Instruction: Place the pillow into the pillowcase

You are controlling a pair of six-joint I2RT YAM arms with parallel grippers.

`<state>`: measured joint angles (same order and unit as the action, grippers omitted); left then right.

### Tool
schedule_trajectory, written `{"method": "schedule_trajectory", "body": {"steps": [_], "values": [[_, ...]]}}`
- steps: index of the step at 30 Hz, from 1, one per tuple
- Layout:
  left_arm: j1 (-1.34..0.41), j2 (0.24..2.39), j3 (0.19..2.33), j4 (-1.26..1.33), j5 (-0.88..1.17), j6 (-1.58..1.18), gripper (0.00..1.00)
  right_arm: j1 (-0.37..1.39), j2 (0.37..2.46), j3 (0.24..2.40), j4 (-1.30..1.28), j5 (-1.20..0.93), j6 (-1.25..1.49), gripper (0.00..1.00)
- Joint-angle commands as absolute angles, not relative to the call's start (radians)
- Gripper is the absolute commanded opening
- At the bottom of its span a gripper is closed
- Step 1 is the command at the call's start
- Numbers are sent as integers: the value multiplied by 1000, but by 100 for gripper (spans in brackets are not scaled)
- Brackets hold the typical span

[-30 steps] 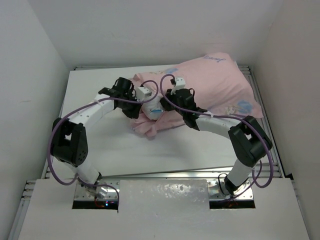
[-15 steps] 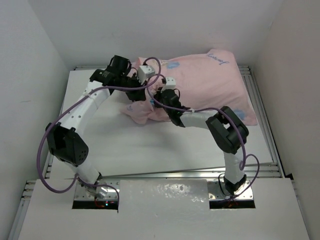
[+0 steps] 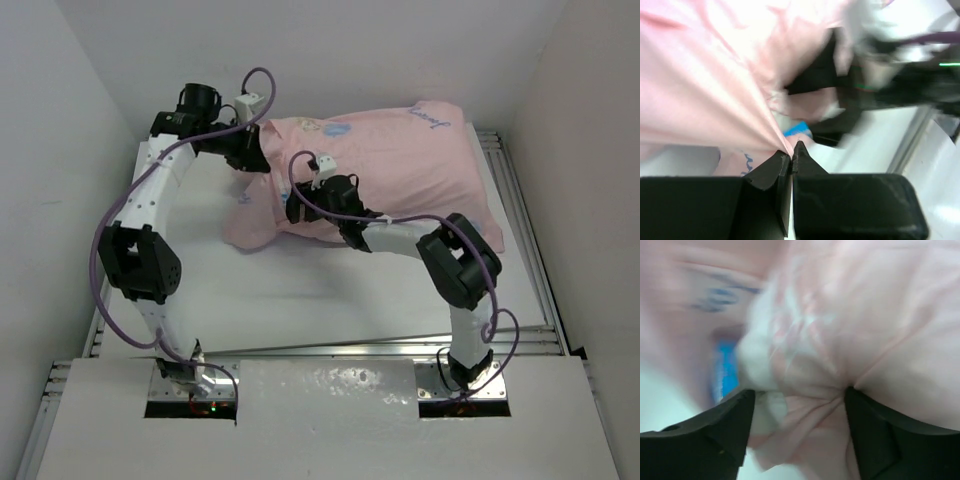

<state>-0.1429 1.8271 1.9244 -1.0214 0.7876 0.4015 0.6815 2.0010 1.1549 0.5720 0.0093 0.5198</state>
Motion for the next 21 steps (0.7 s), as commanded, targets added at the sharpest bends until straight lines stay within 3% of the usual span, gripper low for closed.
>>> {"method": "schedule_trajectory", "body": {"steps": [1,6,11,16,18,19,21], "values": [[-132,1832,1939,-919,807,325,0,684,1881,1198,415,-221,399,74],[-65,1842,1876,-749,677,232,0,657,1644,1192,157,-45,319,82],[-38,1848,1867,-647,502,222,0,572,1494,1175,-86,86,305,82],[-38,1882,1925,-627,506,170,0,450,1333,1033,-155,175,369,55],[-38,1904,1977,-635,486,166,0,313,1269,952,-144,106,469,61],[-38,1926,1996,-637,457,170,0,190,1250,924,-131,65,506,72],[-38,1959,2005,-658,430,210,3,56,1232,829,-65,-67,622,78]]}}
